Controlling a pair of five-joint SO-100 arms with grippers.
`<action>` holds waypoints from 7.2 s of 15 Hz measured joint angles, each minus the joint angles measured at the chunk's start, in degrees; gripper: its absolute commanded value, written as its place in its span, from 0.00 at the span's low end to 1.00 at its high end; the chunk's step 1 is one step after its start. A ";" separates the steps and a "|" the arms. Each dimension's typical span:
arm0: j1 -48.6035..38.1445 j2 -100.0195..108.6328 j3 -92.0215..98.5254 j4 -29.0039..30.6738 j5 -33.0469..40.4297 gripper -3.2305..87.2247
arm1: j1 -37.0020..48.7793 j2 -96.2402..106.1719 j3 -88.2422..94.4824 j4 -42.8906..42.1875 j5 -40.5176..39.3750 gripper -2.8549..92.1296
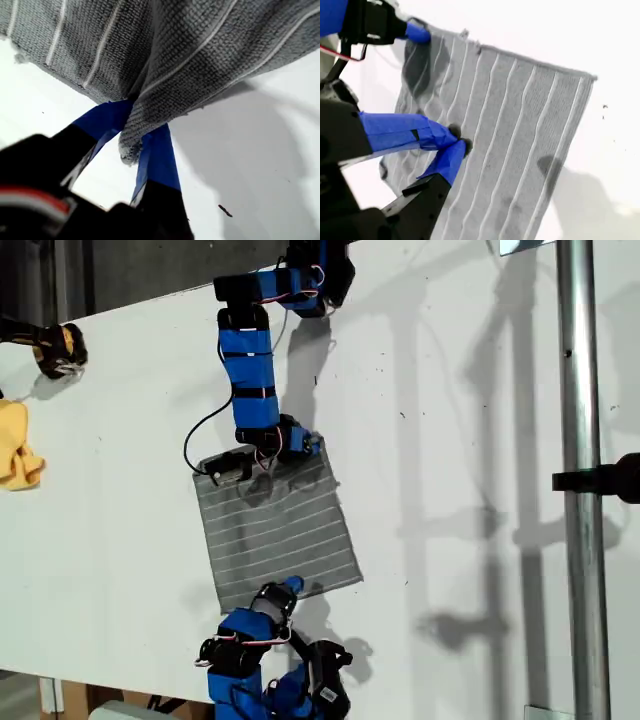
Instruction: Grasp corners of a towel and fold twice.
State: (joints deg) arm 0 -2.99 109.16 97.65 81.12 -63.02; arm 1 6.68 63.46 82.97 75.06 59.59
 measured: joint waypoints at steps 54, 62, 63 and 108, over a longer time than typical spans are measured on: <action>-10.11 -2.99 6.59 -7.38 13.80 0.02 | 9.23 28.13 1.76 1.58 -8.96 0.03; -33.75 0.00 11.69 -11.16 24.79 0.02 | 23.03 18.11 -1.32 -12.48 -21.09 0.03; -35.77 0.09 11.69 -11.87 25.14 0.02 | 24.08 16.08 -3.34 -14.06 -22.41 0.03; -31.29 53.17 39.99 -1.14 6.33 0.32 | 34.10 50.10 12.48 13.45 -13.89 0.38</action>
State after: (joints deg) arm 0 -34.28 162.33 137.64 79.98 -56.69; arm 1 40.78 113.55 95.45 88.51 45.70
